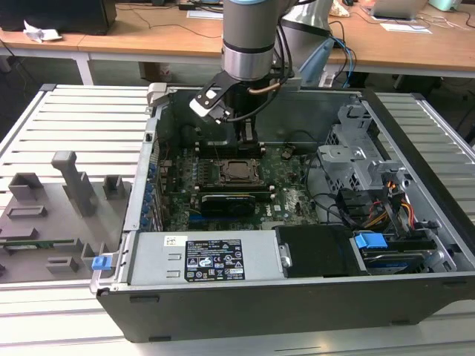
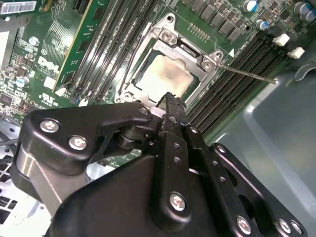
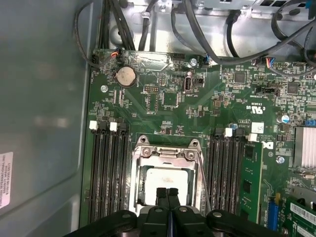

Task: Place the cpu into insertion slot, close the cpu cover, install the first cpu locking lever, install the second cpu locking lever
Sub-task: 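Install the first cpu locking lever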

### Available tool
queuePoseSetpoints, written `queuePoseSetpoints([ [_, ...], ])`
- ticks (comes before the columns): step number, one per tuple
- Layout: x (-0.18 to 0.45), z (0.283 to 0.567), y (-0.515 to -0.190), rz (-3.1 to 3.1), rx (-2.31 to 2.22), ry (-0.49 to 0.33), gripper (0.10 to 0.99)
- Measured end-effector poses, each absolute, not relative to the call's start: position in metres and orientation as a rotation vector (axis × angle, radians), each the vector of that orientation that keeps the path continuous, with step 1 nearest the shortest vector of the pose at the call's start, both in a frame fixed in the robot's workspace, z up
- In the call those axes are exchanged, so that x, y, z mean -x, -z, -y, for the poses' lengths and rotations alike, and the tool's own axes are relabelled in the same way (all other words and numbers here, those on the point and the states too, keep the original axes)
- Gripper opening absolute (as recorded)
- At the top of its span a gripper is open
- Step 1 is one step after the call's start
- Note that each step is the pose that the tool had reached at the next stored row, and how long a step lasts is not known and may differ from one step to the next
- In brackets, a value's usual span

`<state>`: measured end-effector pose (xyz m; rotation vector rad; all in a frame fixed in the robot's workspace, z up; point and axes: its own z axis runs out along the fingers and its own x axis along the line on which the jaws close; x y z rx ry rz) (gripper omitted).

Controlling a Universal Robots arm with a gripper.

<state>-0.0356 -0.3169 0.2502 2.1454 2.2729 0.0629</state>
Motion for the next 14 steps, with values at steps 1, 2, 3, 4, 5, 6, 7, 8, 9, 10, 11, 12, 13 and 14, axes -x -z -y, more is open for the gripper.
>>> queuePoseSetpoints([
  [1,0.036,0.317,-0.252,-2.273,-2.145,-0.063,0.106],
  [2,0.036,0.317,-0.255,-2.273,-2.145,-0.063,0.106],
  [3,0.036,0.317,-0.26,-2.273,-2.145,-0.063,0.106],
  [4,0.036,0.317,-0.267,-2.273,-2.145,-0.063,0.106],
  [5,0.036,0.317,-0.272,-2.301,-2.116,-0.063,0.106],
  [6,0.036,0.317,-0.272,-2.355,-2.057,-0.064,0.106],
  [7,0.036,0.317,-0.272,-2.387,-2.021,-0.064,0.106],
  [8,0.036,0.317,-0.272,-2.412,-1.992,-0.064,0.106],
  [9,0.036,0.317,-0.272,-2.418,-1.984,-0.064,0.106],
  [10,0.036,0.317,-0.272,-2.423,-1.978,-0.064,0.106],
  [11,0.036,0.317,-0.272,-2.429,-1.972,-0.064,0.106],
  [12,0.036,0.317,-0.272,-2.434,-1.965,-0.064,0.106],
  [13,0.036,0.317,-0.272,-2.441,-1.957,-0.065,0.106],
  [14,0.036,0.317,-0.272,-2.446,-1.951,-0.065,0.106],
])
